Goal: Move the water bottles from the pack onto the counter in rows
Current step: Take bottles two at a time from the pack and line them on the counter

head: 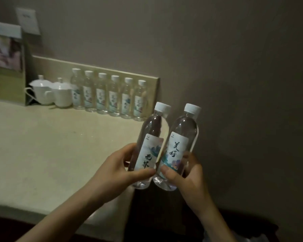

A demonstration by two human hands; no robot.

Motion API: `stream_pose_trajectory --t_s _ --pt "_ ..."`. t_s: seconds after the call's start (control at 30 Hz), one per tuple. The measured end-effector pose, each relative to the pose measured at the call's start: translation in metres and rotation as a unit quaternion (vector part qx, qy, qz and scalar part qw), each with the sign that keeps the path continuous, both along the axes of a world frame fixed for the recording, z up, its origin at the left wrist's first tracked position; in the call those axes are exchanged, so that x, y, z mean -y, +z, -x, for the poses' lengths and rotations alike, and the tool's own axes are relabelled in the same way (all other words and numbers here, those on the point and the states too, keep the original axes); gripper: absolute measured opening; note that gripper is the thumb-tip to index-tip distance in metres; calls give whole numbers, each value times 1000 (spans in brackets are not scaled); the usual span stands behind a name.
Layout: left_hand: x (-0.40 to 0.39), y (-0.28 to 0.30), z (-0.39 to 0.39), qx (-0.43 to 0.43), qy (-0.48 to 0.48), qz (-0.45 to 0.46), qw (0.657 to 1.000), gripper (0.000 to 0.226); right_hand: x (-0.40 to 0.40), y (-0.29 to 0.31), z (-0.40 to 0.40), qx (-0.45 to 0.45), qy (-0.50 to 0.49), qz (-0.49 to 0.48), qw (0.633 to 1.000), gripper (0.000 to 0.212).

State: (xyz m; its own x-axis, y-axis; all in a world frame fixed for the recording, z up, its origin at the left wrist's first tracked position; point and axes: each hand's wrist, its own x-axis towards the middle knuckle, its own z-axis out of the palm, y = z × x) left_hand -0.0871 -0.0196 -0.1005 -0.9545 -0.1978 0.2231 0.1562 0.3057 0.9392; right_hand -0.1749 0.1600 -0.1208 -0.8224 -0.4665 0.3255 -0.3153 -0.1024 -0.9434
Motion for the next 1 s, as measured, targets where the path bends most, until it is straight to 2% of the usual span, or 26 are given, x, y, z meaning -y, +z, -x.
stream_pose_trajectory --t_s 0.07,0.2,0.37,0.47,0.67,1.0 --pt "32 2 -7 6 5 11 1000 47 30 3 -5 -5 1 -2 1000 45" --pt "78 5 -19 25 17 17 999 51 73 13 -12 2 11 -33 999 62" --pt "108 2 -23 33 18 -23 999 48 106 16 -7 25 27 -75 997 47" --pt "119 -2 -23 27 43 -18 999 51 124 14 2 -24 40 -82 996 45" --pt "153 -1 -15 13 93 -10 996 51 176 5 26 -24 46 -81 995 42" --pt "253 1 20 11 125 -3 992 58 290 15 59 42 30 -97 994 66"
